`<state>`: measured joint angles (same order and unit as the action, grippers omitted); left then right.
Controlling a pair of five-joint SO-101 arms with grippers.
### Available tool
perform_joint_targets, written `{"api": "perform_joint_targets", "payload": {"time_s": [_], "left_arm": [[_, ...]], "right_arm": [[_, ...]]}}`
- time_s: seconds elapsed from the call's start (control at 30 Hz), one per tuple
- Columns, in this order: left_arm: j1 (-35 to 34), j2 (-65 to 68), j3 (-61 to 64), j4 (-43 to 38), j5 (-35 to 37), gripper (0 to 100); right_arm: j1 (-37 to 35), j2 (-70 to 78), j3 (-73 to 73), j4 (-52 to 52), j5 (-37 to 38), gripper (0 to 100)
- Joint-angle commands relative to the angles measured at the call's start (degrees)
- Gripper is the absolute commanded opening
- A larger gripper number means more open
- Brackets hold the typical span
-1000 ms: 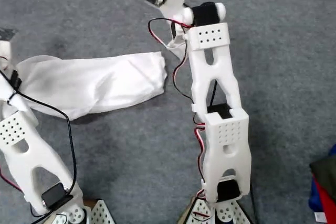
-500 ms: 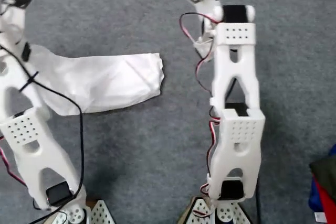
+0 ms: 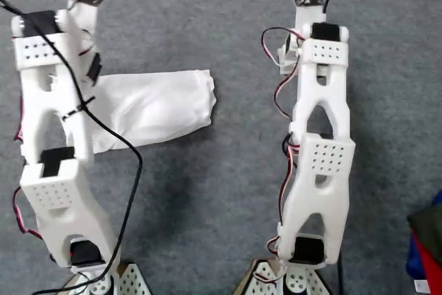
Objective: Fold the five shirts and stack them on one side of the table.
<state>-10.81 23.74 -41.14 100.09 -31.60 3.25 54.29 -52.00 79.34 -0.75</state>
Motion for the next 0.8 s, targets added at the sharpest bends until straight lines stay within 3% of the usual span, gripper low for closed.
{"api": "perform_joint_targets", "payload": {"time_s": [0.0,0.33,0.77], "left_arm": [[4.1,-5.4,0.1,0.7,6.5,2],[14.0,-5.6,-0.2,0.4,16.8,2],[21.2,-0.8,-1.1,-7.3,29.8,2]], "right_arm": [[1.1,0.6,-1.2,-2.2,-0.7,0.6],[1.1,0.8,-1.2,-3.0,-0.6,0.6],[1.1,0.9,-0.7,-2.9,-0.6,0.6]]}}
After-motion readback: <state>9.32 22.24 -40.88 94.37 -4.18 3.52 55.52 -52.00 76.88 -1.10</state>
